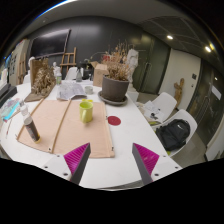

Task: Pour water

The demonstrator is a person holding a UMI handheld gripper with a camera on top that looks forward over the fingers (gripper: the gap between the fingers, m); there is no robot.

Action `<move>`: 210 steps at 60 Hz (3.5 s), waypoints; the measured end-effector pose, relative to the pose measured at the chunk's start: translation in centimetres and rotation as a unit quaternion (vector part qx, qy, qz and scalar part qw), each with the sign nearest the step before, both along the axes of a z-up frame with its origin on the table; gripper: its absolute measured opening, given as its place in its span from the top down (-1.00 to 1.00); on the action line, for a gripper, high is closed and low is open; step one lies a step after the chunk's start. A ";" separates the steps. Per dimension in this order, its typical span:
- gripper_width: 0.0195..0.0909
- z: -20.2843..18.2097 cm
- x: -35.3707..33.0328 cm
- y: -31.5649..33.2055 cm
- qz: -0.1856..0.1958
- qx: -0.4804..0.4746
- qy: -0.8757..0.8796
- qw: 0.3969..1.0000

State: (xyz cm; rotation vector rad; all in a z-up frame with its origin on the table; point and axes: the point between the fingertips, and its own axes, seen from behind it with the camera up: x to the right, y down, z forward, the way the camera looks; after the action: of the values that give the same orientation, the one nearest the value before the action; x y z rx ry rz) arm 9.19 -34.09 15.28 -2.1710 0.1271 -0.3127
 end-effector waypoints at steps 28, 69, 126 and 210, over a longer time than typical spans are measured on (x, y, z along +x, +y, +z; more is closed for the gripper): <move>-0.87 -4.6 -23.4 1.6 0.095 0.023 0.051 0.994; 0.47 -11.1 -34.3 16.5 0.077 0.088 0.104 0.988; 0.84 6.3 -23.3 33.7 -0.053 0.167 0.686 0.706; 0.84 -2.6 10.3 34.5 0.044 0.146 0.069 0.986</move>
State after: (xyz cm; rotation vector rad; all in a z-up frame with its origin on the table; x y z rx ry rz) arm 19.52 0.42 12.72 -1.8998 0.1440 -0.0865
